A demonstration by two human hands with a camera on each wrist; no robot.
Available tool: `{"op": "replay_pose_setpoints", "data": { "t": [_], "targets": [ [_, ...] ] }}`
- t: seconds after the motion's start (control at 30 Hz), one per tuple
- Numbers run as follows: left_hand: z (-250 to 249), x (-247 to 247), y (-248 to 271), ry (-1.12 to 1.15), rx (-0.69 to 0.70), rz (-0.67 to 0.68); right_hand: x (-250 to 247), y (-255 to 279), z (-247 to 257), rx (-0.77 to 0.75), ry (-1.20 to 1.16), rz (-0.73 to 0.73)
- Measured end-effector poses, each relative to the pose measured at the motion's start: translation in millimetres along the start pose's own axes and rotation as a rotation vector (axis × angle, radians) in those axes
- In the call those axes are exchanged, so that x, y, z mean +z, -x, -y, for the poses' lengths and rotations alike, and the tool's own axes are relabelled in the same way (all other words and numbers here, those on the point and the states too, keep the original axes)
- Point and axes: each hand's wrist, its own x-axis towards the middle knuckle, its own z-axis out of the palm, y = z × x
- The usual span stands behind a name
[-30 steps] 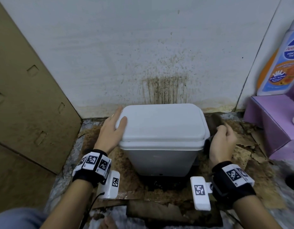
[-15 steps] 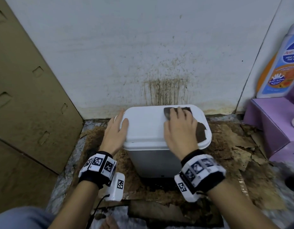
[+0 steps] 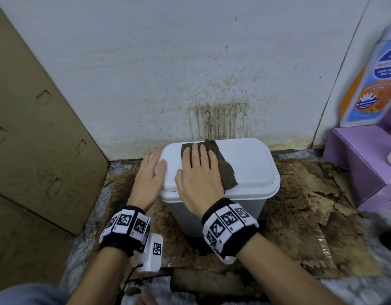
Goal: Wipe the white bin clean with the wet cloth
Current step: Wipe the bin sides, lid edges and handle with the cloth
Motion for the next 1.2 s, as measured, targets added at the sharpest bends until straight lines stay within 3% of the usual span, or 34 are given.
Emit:
{"op": "replay_pose_setpoints", "data": {
  "t": [0.13,0.3,0.6,0.67,0.87,1.0,1.2],
  "targets": [
    [0.0,-0.9,0.3,0.001,0.007,-0.004,-4.6,4.8,-16.4,-0.074,0.078,-0.021],
    [0.5,-5.7,-0.2,-0.024,0.009,0.045,-5.1,15.6,-43.9,-0.039,0.007,-0.083],
    [2.4,-6.9,-3.9,-0.007,0.008,0.075,-13.9,28.0,-127.7,0.164,-0.112,-0.254],
    [3.9,-6.8,-4.8,-0.019,0.01,0.064,-14.0,32.8,-140.6,0.197,-0.233,-0.262],
    [-5.6,-4.6,-1.3,-0.251,0.0,-0.038,-14.2,41.0,-154.7,0.454,-0.935,-0.279],
    [-37.8,5.5,9.9,-0.374,0.188,-0.256,-16.3,41.5,-147.9,0.506,-1.06,-0.332],
    [-76.8,31.3,17.8,-0.258,0.407,-0.031,-20.8,37.6,-138.0,0.534,-1.117,-0.348]
  ]
}}
